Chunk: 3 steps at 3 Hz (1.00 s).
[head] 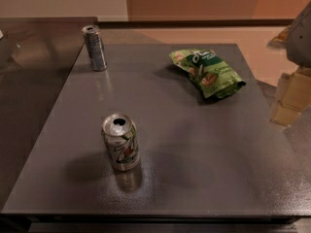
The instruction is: Move green rice chip bag near 7up can
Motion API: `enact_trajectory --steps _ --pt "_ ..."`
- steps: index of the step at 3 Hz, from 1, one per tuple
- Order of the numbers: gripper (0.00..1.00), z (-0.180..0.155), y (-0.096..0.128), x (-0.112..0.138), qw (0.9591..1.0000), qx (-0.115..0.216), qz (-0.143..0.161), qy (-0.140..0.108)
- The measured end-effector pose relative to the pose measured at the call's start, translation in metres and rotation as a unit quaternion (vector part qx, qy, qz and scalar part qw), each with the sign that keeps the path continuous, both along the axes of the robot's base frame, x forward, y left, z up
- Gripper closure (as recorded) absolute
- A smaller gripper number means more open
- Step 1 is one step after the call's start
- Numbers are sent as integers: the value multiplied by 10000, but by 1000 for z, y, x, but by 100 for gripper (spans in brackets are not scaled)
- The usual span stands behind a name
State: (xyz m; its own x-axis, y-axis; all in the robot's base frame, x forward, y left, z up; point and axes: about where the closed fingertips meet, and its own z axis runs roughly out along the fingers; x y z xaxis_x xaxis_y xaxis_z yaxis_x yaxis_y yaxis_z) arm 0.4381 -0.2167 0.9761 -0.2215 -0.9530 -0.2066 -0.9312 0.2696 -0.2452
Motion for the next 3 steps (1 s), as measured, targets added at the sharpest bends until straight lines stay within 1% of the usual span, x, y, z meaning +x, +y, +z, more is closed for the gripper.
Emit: enact_trajectory --steps 2,3 --pt "0 0 0 0 10000 0 0 0" --pt "0 -5 2 14 9992 211 -286 -169"
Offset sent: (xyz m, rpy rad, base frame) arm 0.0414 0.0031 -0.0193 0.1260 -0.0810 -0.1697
